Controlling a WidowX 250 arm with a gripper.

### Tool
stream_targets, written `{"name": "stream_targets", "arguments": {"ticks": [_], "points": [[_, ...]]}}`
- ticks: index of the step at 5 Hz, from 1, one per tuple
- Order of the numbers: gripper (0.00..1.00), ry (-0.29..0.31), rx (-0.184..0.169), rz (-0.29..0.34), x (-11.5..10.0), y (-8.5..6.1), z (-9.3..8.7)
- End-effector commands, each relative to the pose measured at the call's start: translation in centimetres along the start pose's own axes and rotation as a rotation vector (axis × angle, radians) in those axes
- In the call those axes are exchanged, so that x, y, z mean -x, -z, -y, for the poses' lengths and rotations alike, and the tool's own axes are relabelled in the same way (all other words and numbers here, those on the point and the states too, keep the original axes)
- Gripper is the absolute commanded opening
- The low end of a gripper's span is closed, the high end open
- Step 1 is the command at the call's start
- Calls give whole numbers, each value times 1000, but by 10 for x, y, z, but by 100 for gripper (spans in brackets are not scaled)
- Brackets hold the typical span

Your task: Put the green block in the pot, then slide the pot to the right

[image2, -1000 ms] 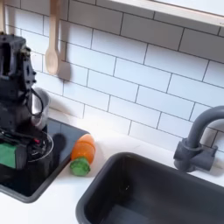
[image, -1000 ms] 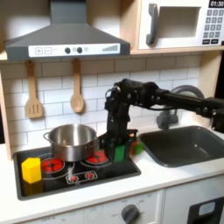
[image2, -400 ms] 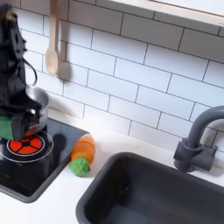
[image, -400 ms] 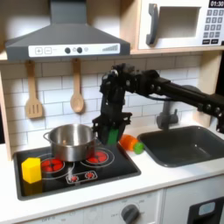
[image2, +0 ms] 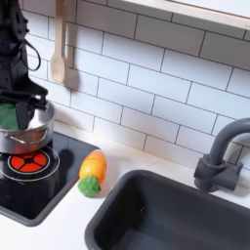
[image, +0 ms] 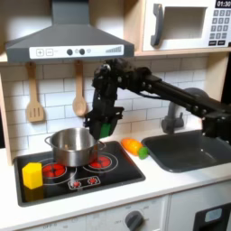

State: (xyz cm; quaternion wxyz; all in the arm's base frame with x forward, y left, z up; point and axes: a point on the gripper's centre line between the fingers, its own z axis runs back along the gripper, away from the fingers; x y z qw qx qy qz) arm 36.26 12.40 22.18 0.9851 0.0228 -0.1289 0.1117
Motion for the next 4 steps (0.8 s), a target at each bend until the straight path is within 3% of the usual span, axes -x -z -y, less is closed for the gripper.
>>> {"name": "stream_targets", "arguments": {"ticks": [1, 4], "points": [[0, -28, -7, 9, -28, 9, -12], [0, -19, -7, 18, -52, 24, -17]]}}
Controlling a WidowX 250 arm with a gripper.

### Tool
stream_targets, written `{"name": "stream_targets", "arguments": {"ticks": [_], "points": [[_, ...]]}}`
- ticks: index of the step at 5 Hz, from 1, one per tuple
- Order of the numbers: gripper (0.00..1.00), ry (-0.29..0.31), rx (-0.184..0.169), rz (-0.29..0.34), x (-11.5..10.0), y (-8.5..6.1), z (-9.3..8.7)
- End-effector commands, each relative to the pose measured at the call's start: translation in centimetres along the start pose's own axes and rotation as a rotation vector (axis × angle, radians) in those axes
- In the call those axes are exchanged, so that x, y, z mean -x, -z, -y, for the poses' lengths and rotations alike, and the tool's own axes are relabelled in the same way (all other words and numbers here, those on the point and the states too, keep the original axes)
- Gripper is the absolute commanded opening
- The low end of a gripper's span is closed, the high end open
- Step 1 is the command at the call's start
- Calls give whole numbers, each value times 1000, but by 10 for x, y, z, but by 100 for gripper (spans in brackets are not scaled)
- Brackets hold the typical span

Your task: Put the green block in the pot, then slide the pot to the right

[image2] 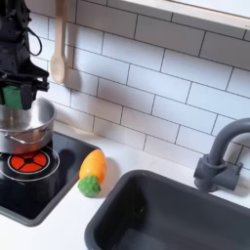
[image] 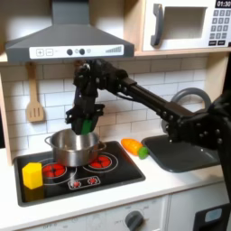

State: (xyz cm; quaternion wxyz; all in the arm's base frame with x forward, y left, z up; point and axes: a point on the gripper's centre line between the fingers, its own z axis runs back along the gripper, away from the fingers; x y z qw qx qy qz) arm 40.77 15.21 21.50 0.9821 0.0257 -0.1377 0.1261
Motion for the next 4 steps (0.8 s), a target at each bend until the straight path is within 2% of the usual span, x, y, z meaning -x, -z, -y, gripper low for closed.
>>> {"name": "stream_targets", "arguments": {"ticks": [1, 3, 4], "points": [[0, 15, 1, 5, -8, 7, 0], [0, 32, -6, -6, -10, 14, 0], [100, 54, -12, -17, -8, 12, -2]]}}
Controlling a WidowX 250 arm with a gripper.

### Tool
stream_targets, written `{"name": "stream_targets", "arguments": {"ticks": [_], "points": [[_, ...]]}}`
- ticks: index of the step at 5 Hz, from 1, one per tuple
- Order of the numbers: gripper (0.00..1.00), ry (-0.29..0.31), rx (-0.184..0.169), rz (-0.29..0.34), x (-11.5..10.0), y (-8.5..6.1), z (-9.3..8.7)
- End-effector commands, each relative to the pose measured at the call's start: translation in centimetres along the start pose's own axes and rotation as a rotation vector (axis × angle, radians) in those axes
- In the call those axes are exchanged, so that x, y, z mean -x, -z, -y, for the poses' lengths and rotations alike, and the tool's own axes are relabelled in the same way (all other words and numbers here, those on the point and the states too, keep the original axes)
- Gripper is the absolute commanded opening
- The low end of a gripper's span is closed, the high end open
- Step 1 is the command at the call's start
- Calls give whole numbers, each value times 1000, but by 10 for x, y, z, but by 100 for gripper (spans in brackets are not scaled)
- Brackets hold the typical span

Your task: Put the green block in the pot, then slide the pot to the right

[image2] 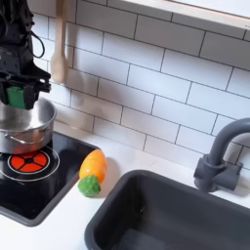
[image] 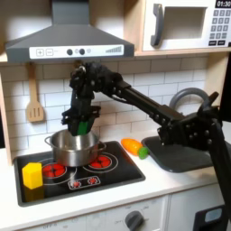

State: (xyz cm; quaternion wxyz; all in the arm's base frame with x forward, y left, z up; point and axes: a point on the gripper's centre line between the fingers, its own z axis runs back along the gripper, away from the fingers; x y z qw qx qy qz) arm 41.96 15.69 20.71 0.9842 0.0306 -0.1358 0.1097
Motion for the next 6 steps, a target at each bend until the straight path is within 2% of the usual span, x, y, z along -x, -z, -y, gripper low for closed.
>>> {"name": "stream_targets", "arguments": {"ticks": [1, 2, 4, 6], "points": [[100, 17, -3, -10, 3, 0, 0], [100, 23, -4, -14, 3, 2, 2], [100, 31, -10, -72, 15, 19, -2], [100, 52, -5, -83, 16, 23, 1]]}}
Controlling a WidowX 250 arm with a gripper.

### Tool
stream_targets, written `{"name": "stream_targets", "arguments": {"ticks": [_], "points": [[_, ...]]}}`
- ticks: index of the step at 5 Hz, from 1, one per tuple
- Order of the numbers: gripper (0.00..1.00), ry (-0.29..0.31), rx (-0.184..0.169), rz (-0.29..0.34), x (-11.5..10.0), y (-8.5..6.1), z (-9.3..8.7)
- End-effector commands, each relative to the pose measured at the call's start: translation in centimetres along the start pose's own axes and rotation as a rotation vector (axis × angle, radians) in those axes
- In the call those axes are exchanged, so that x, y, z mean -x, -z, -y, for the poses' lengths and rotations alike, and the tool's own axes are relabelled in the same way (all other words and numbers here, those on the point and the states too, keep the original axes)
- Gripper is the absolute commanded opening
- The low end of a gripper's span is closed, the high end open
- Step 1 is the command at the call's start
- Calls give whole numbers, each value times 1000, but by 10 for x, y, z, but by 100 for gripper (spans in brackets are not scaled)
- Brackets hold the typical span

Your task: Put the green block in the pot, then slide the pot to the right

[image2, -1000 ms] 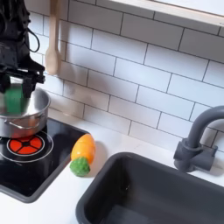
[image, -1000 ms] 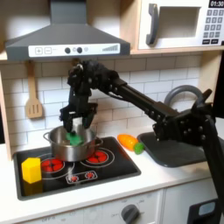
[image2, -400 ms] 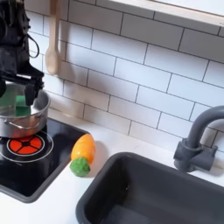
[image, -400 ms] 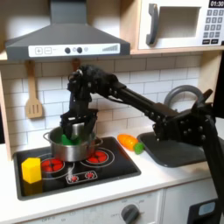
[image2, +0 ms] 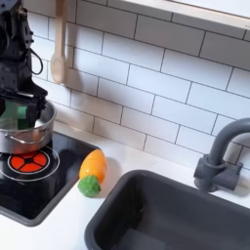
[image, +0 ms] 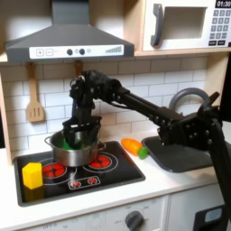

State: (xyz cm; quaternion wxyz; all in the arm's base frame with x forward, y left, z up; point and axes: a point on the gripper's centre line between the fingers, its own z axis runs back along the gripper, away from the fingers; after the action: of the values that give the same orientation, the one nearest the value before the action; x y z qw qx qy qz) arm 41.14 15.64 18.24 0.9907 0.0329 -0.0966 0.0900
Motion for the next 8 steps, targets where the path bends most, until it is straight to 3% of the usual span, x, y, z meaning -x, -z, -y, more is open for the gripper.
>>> {"name": "stream_targets", "arguments": {"ticks": [1, 3, 8], "points": [[100, 18, 7, -9, 4, 1, 4], [100, 38, 21, -39, 17, 8, 12], [100, 138, 49, -43, 49, -3, 59]]}}
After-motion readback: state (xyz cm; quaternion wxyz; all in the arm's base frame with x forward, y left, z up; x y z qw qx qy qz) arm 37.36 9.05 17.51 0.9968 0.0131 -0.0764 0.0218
